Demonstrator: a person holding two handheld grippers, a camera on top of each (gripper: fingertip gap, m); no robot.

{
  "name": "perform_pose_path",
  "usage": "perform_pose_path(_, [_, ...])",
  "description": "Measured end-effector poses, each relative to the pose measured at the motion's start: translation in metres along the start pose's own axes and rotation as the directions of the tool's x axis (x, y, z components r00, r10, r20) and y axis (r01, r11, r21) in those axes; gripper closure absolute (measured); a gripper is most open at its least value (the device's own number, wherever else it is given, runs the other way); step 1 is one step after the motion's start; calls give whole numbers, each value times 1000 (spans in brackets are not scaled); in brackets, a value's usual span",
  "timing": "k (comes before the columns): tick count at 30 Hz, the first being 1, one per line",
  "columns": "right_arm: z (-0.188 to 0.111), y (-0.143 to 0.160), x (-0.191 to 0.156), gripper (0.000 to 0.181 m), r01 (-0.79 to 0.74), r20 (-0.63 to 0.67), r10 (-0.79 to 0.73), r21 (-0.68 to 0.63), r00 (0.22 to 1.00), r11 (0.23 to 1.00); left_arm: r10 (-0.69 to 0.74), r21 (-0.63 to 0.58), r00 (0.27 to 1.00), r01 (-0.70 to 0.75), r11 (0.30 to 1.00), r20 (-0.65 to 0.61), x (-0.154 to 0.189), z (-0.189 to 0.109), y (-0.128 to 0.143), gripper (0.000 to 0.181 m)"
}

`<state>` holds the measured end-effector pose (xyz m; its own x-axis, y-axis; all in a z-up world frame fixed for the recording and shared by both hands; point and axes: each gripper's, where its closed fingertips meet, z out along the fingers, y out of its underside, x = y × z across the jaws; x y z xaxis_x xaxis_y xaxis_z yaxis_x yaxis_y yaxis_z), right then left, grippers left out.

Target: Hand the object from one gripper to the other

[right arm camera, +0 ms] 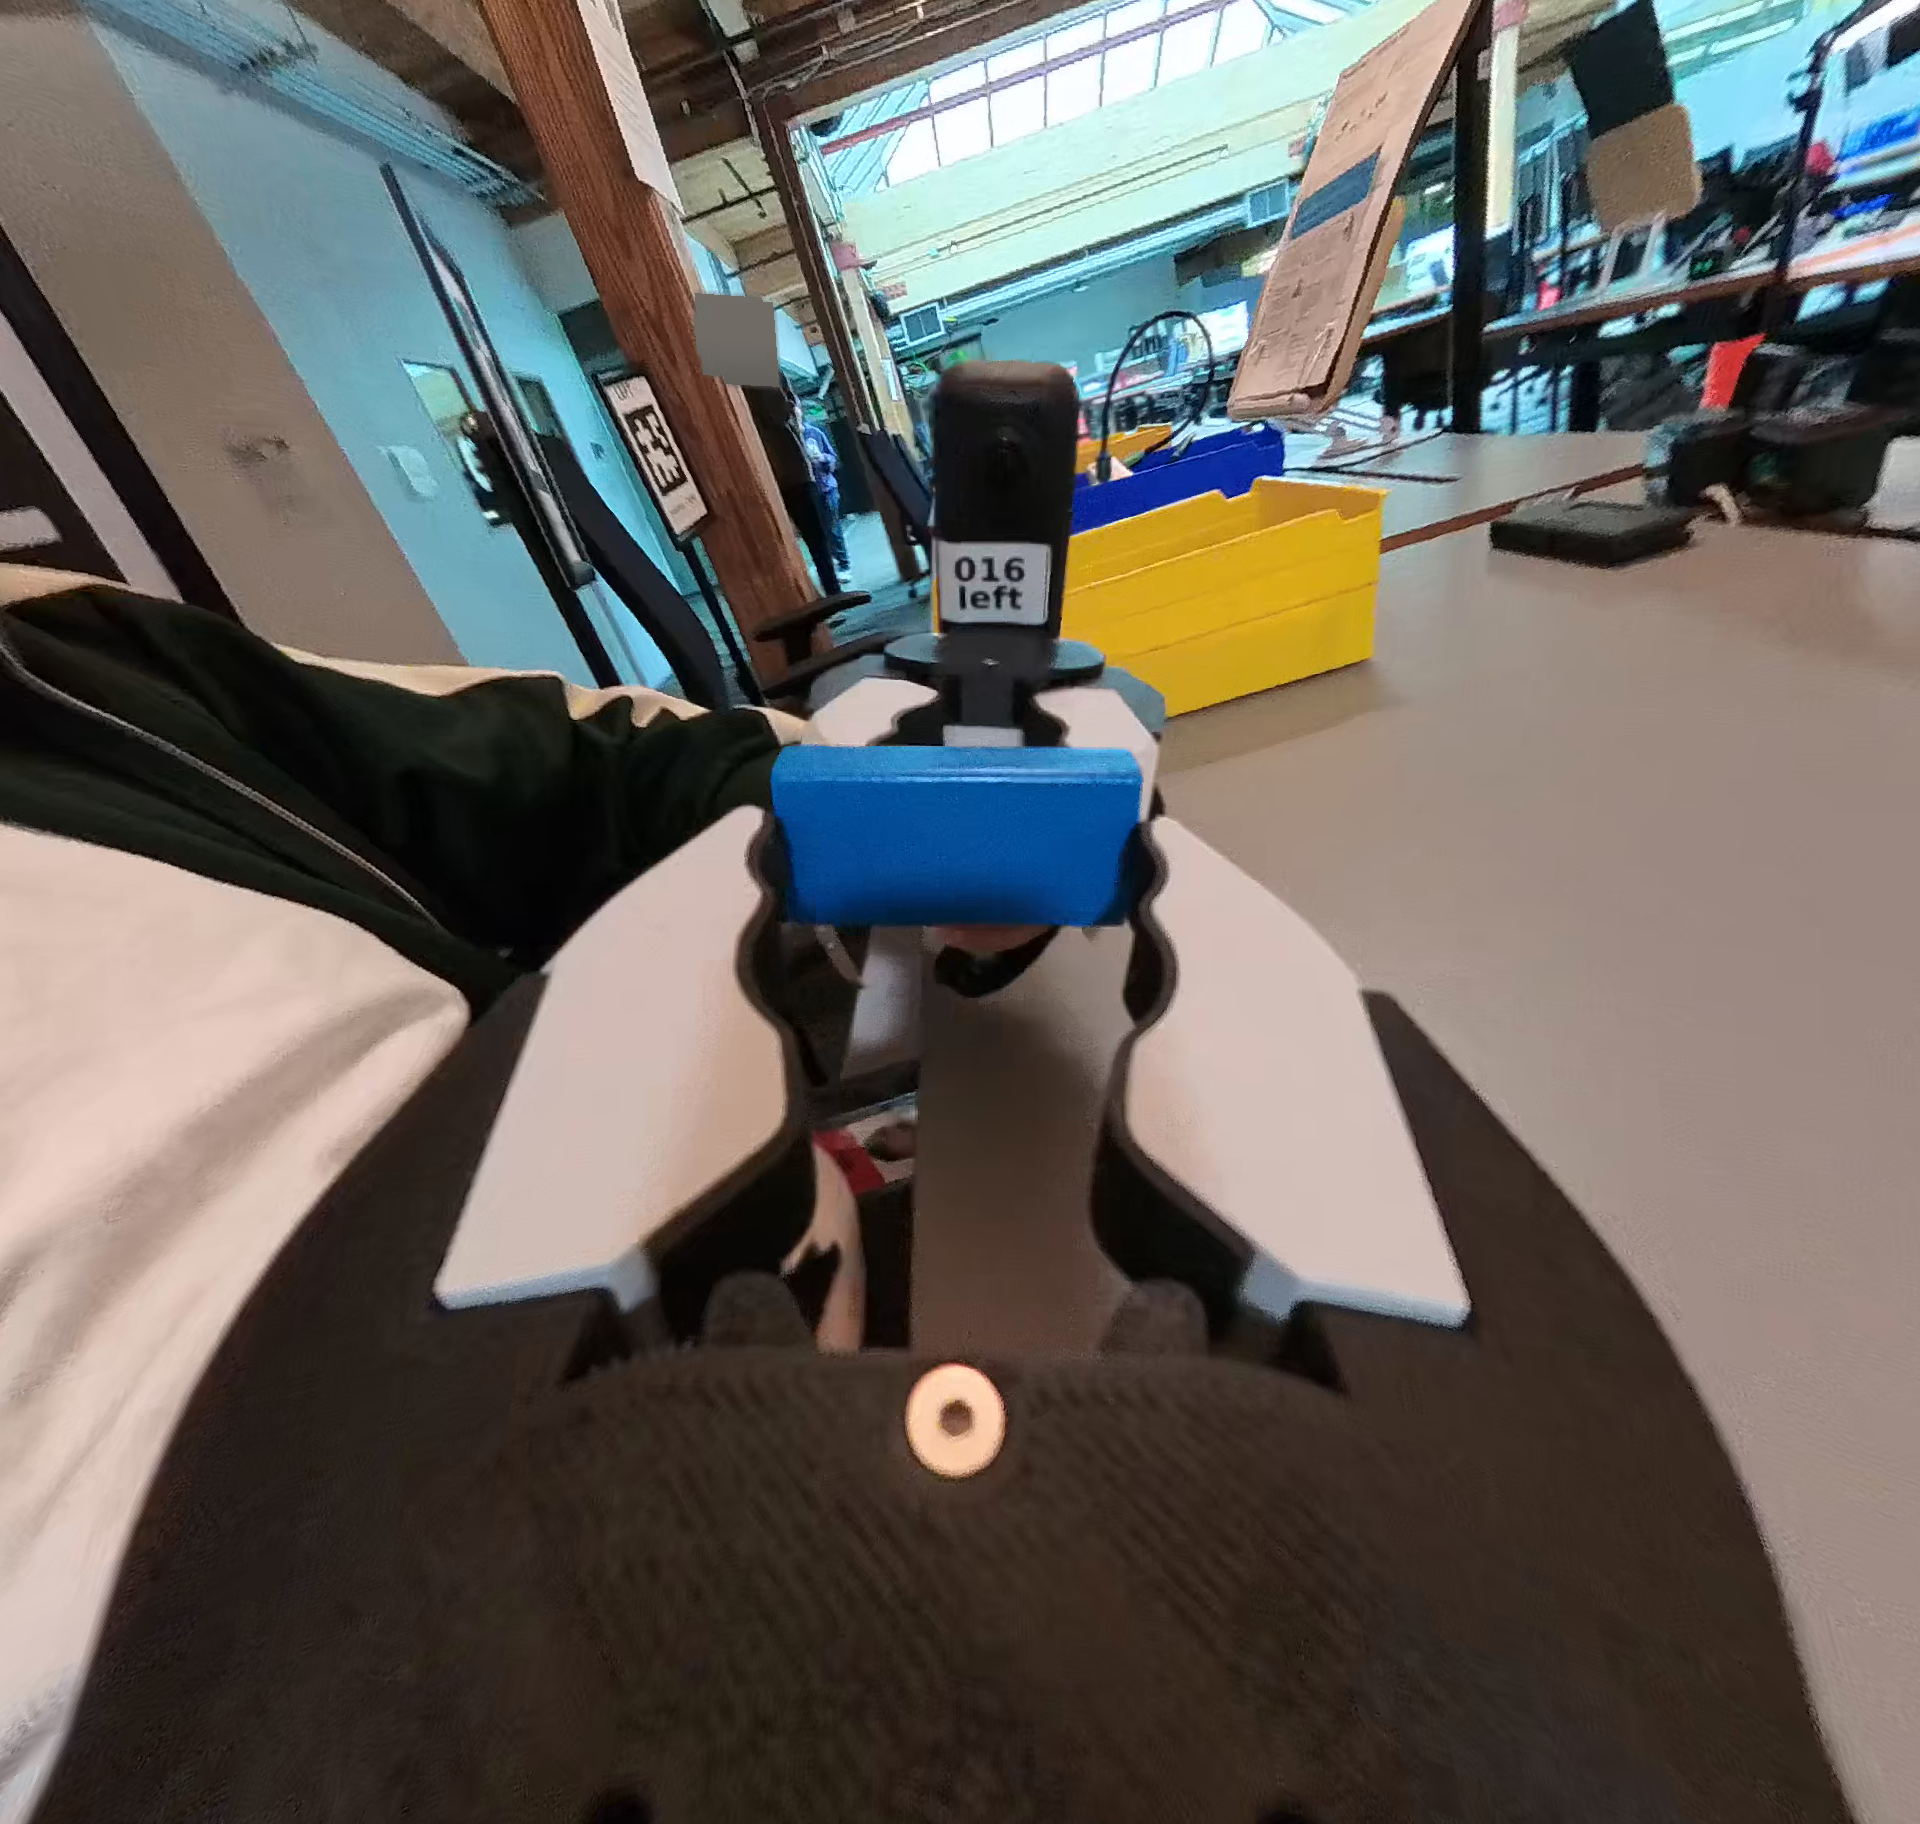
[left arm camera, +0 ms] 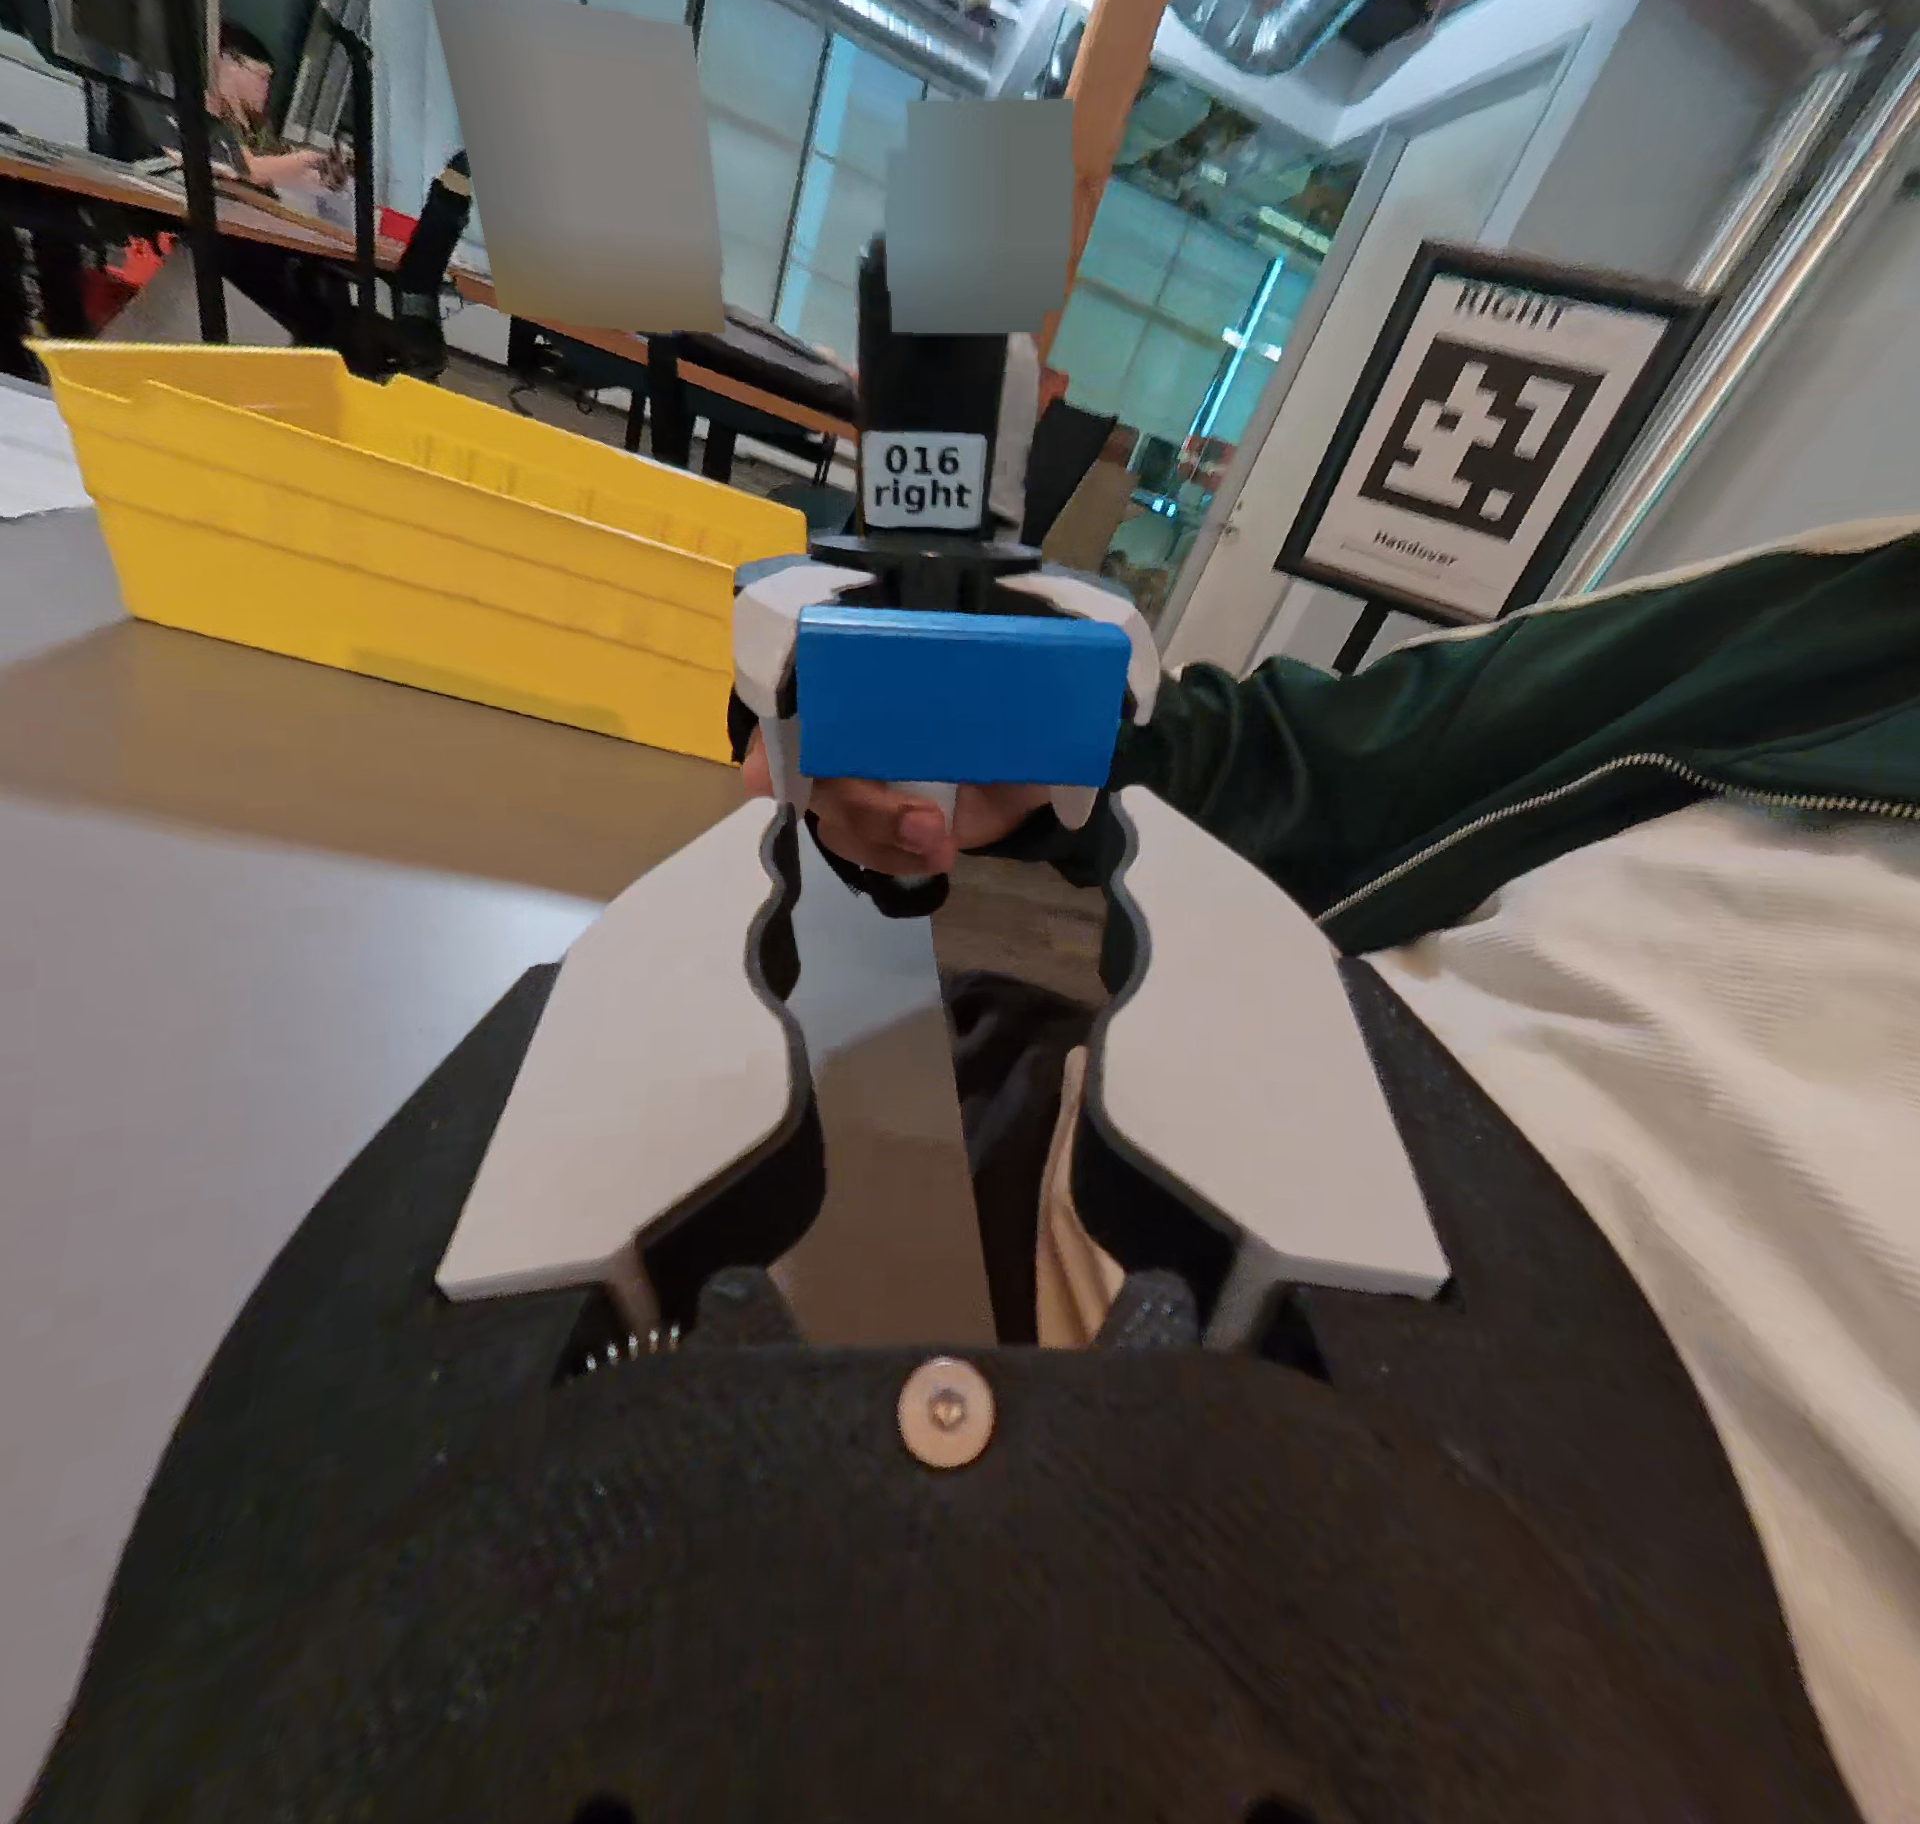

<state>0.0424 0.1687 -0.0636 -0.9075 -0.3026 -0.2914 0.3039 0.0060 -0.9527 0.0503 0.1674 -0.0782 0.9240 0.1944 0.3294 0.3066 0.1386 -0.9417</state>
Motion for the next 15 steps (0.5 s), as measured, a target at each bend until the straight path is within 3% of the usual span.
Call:
perform_pose_path(3, [3, 4, 1, 116, -119, 27, 119, -2, 993, 993, 109, -72, 993, -105, 992, 49, 2, 1, 5, 132])
perform_pose_path(7, [7, 12, 2, 116, -242, 63, 243, -28, 968, 970, 332, -141, 930, -312, 940, 156, 0, 3, 4, 122])
perform_pose_path(10, [8, 13, 1, 117, -324, 98, 325, -34, 941, 946, 390, -155, 901, -364, 918, 192, -4, 4, 3, 114])
perform_pose_path(15, [5, 13, 2, 117, -494, 164, 493, -38, 855, 869, 481, -217, 847, -438, 872, 224, -11, 3, 7, 121])
